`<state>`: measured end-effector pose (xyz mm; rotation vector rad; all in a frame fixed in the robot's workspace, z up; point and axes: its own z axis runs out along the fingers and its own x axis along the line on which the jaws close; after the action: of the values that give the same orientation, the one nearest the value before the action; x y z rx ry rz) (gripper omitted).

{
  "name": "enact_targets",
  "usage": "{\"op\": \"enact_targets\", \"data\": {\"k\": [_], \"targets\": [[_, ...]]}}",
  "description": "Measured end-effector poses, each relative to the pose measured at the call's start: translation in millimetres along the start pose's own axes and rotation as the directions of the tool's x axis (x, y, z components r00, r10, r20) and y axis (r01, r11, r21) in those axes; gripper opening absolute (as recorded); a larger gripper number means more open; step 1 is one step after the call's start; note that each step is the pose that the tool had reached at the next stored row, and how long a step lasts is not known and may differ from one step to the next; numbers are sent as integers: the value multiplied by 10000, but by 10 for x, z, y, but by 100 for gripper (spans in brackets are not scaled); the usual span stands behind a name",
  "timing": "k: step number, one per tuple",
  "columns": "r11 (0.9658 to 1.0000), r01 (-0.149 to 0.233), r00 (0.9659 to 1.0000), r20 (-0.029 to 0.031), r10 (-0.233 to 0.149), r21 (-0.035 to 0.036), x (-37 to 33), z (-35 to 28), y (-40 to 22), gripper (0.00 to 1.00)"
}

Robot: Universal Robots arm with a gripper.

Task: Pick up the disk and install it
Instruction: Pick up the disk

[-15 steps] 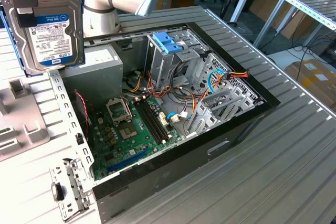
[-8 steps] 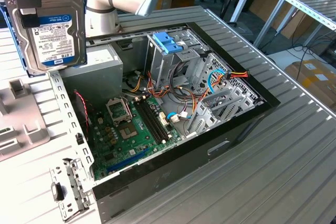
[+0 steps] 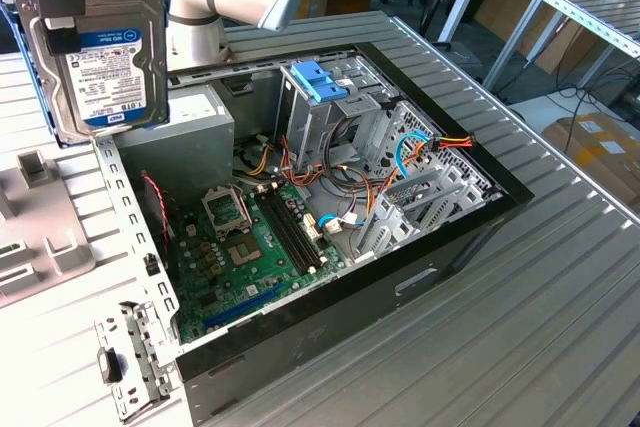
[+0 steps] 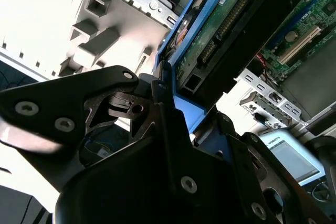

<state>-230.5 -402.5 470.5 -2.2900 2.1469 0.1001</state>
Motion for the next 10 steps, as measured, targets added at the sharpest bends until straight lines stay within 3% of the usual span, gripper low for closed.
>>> {"op": "enact_targets", "data": {"k": [10], "targets": [[10000,-1,10000,0,1,0,26,5,-53,37]]}}
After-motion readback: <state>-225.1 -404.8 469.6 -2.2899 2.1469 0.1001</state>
